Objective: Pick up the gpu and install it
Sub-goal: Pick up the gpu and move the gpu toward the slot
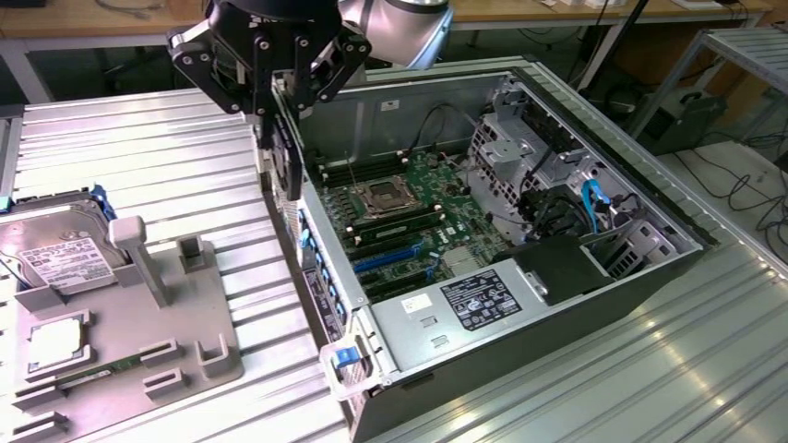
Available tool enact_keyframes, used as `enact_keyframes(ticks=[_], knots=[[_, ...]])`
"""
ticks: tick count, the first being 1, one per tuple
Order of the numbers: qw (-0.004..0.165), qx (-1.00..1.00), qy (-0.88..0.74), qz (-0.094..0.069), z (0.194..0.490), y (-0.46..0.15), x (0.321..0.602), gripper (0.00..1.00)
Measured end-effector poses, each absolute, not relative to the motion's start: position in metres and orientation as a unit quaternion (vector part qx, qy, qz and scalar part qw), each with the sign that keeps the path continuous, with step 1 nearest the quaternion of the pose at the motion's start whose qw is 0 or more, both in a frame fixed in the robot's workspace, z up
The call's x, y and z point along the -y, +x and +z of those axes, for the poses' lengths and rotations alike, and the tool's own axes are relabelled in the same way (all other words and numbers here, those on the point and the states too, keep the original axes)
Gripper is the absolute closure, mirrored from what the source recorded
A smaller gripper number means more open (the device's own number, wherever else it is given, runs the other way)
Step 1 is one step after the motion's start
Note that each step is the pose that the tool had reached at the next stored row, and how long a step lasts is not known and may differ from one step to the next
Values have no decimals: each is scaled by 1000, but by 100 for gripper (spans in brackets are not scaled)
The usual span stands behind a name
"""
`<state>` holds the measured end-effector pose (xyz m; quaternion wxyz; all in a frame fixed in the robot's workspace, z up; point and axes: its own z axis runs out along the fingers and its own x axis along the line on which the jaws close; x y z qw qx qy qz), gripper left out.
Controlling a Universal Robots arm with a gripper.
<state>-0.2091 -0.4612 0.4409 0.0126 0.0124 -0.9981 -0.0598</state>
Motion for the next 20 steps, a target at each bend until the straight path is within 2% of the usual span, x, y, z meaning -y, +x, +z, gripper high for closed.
enact_keyframes(ticks=[20], knots=[[13,998,12,-60,440,-182,461,73]])
